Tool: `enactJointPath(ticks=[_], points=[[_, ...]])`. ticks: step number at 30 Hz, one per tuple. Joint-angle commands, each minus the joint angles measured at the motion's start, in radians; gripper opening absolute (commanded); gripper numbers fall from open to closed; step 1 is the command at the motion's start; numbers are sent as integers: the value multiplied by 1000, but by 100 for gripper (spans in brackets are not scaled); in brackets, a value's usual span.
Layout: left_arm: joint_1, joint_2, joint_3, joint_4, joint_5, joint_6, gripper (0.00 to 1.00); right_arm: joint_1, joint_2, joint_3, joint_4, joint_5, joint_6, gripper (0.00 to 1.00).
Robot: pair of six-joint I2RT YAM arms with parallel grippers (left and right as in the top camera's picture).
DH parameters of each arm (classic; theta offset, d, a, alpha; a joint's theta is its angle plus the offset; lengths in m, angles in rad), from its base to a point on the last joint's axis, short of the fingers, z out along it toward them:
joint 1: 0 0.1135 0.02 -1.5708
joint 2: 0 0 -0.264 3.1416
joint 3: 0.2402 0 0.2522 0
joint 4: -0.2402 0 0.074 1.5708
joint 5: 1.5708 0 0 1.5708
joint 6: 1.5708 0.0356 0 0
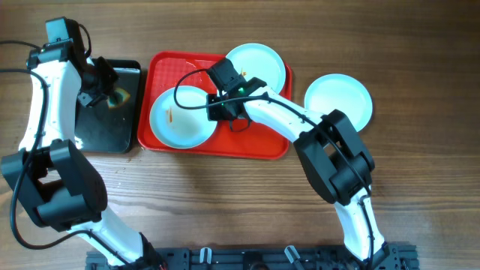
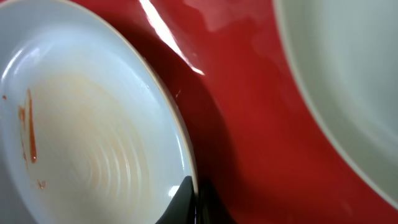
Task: Clean dirty plates on tray and stack at the side
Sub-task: 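Scrub the centered plate with the sponge in the left gripper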
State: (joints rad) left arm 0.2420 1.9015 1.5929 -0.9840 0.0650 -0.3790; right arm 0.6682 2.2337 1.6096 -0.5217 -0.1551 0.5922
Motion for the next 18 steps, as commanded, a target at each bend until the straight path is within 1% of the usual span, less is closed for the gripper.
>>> enactJointPath(ticks=[1, 6, 10, 13, 16, 18], points=[[-23, -22, 14, -1, 33, 5, 4, -17, 18, 16, -23, 55, 63, 4], [-117, -22, 8, -11, 42, 6, 4, -21, 18, 16, -22, 49, 63, 4], [-227, 8, -52, 55, 19, 46, 4, -34, 18, 16, -18, 24, 60, 4], [-275, 34, -97, 137, 32, 118, 4, -35, 18, 16, -15, 19, 38, 4], [-321, 68, -104, 208, 36, 241, 4, -35, 18, 16, -7, 16, 36, 4], [-337, 94, -104, 239, -31, 246, 4, -35, 18, 16, -4, 17, 37, 4]])
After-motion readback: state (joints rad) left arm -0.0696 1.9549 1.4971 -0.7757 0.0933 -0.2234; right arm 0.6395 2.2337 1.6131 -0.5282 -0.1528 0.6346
